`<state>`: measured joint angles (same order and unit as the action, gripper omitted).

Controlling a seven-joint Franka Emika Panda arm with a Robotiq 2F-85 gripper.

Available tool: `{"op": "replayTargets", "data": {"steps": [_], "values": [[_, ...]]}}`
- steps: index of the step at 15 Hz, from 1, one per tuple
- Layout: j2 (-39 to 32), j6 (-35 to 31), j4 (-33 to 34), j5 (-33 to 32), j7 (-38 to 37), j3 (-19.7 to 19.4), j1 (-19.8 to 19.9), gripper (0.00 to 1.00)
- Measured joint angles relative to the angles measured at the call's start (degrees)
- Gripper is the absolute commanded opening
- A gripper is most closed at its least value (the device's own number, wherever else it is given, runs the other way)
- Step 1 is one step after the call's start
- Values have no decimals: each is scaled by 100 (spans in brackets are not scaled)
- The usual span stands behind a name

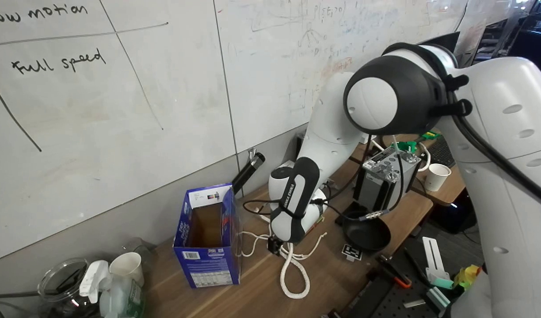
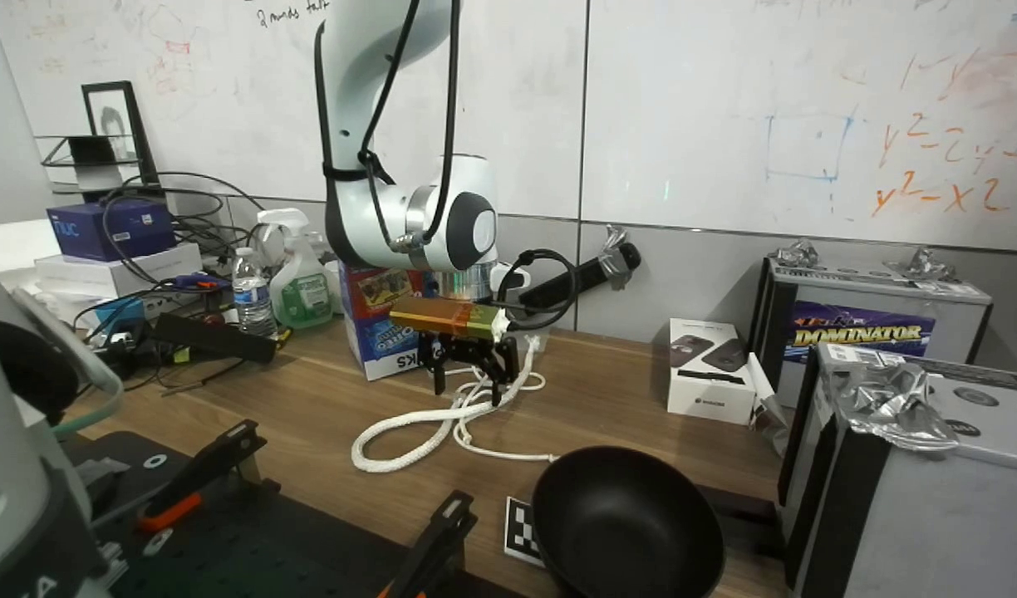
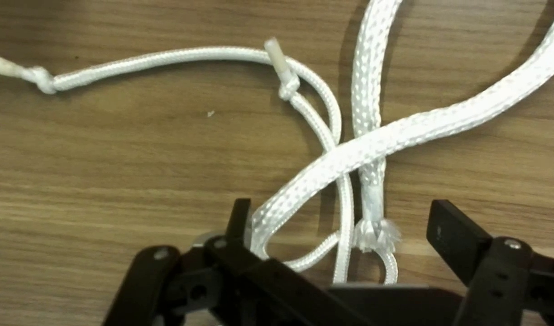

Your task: Pick the ropes and put them in the box

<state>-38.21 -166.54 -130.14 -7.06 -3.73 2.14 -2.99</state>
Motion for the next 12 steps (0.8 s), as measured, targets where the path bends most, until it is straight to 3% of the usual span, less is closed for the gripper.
{"op": "replayTargets", "data": {"steps": [12], "values": [[-210, -15, 93, 15, 4, 11, 0, 100]]}}
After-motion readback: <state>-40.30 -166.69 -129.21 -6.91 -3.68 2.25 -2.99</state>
